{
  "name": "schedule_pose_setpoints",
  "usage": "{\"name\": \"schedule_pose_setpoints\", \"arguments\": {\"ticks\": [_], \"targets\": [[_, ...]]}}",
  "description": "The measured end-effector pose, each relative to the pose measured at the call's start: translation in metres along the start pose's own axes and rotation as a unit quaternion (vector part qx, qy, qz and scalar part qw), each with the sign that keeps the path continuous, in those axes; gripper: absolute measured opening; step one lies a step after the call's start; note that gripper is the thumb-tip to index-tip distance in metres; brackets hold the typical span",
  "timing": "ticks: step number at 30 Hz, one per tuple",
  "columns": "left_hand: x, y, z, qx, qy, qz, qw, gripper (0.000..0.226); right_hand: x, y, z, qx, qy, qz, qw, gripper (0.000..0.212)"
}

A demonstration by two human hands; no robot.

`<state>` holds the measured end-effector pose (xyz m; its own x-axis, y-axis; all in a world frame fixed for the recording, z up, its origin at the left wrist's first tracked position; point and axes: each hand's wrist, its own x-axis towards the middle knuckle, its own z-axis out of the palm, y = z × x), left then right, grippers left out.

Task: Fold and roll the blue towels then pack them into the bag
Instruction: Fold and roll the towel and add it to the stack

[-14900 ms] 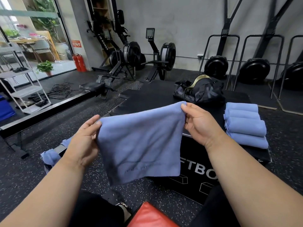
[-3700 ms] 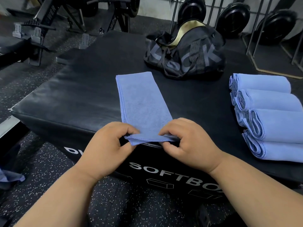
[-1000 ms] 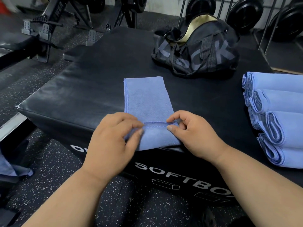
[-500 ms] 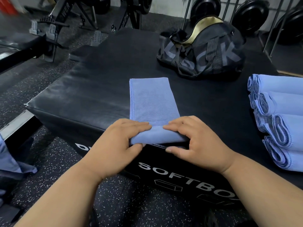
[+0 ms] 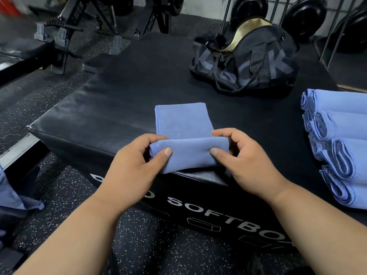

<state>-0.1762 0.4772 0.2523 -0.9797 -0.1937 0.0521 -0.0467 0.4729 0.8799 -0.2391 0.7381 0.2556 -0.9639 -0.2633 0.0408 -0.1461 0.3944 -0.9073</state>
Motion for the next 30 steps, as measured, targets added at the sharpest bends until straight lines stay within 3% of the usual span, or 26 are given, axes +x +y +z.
{"name": "schedule_pose_setpoints", "arguments": {"ticks": [6, 10, 12, 15, 19, 22, 30], "targets": [[0.003, -0.002, 0.01, 0.007, 0.053, -0.045, 0.998, 0.022, 0.008, 0.003, 0.004, -0.012, 0.039, 0.011, 0.999, 0.025], [0.002, 0.0, 0.014, 0.079, 0.087, -0.05, 0.992, 0.025, 0.012, 0.005, 0.007, -0.035, 0.058, 0.008, 0.998, 0.024], [0.001, 0.002, 0.014, 0.105, 0.112, -0.024, 0.988, 0.025, 0.012, 0.006, 0.008, -0.038, 0.055, 0.005, 0.998, 0.023], [0.0, 0.001, 0.013, 0.167, 0.148, 0.091, 0.971, 0.025, 0.011, 0.007, 0.009, -0.037, 0.057, 0.007, 0.998, 0.021], [0.001, -0.012, 0.016, 0.2, 0.093, 0.15, 0.964, 0.032, 0.012, 0.008, 0.009, -0.043, 0.06, 0.007, 0.997, 0.017], [0.0, -0.019, 0.017, 0.217, 0.039, 0.132, 0.966, 0.046, 0.012, 0.007, 0.01, -0.047, 0.063, 0.009, 0.997, 0.016], [-0.001, -0.024, 0.011, 0.263, -0.014, 0.122, 0.957, 0.072, 0.011, 0.004, 0.011, -0.056, 0.093, 0.005, 0.994, 0.017]]}}
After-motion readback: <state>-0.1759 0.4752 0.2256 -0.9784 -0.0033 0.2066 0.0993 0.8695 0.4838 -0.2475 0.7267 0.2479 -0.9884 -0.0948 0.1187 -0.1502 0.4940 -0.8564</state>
